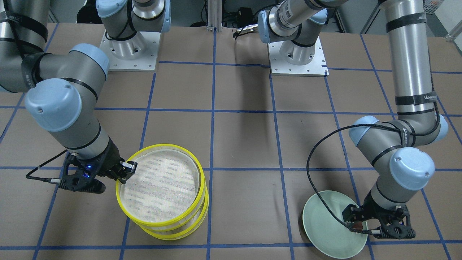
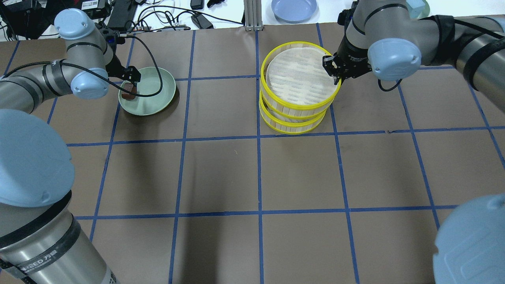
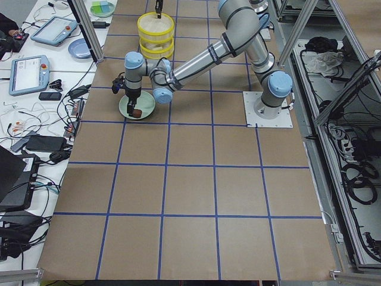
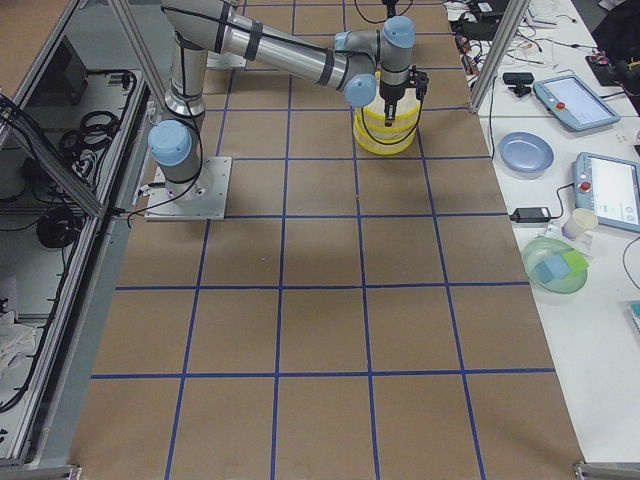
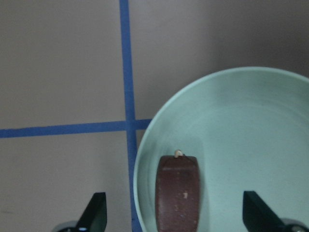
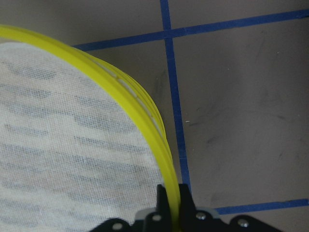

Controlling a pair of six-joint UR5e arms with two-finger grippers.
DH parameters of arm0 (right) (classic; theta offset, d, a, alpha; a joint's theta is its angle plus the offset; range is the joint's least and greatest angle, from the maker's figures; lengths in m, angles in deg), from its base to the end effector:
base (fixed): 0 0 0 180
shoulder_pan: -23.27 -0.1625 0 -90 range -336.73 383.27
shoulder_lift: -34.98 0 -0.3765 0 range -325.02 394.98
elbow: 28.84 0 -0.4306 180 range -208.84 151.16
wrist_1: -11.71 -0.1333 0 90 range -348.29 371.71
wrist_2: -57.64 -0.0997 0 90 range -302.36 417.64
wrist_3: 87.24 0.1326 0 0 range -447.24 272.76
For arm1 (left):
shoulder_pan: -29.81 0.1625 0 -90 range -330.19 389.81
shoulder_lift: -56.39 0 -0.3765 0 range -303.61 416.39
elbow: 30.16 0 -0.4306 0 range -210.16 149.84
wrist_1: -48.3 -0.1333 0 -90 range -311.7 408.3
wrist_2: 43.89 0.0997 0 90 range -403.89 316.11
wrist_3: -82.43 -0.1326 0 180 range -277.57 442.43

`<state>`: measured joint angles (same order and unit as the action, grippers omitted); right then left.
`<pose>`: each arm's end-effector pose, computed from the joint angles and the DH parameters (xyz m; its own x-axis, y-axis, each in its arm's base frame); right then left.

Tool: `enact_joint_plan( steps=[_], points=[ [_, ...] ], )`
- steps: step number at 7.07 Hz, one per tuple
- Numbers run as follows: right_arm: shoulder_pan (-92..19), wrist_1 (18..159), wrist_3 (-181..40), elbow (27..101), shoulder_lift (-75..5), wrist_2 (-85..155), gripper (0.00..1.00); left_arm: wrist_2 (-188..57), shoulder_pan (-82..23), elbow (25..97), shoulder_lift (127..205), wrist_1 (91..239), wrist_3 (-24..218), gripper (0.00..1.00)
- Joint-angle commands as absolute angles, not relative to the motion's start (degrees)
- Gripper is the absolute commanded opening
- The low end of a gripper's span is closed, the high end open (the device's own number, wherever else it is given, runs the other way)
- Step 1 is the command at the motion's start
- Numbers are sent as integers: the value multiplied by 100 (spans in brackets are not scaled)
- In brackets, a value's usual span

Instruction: Stack buns with steamer

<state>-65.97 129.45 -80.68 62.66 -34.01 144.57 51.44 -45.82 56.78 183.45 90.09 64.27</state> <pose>0.1318 -0.6459 0.2263 -0.9905 0.1221 -0.0634 0.1272 0.9883 -0.0845 0.0597 -0.7207 0.1186 -0.9861 0.0369 -0.1621 0.0702 0.9762 -0.2052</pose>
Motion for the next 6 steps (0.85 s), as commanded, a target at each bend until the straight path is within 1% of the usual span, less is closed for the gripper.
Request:
enact_joint_plan(
  steps=[1, 2, 3, 5, 6],
  points=[
    [-6621, 13001, -8074, 6370, -3393, 14501, 3, 4990, -4543, 5668, 18419, 8847, 6459, 100],
    [-6629, 13036, -8057, 6405, -3358, 14492, 3, 4658, -4543, 5668, 18340, 8847, 6720, 100],
    [-6629, 13132, -8057, 6406, -3227, 14492, 3, 4446, -4543, 5694, 18383, 8873, 7123, 100],
    [-6647, 13141, -8013, 6406, -3217, 14474, 4, 4365, -4543, 5781, 18506, 8890, 7233, 100],
    [-6725, 13255, -7943, 6406, -3200, 14500, 5, 4365, -4552, 5782, 18515, 8908, 7259, 95]
  ],
)
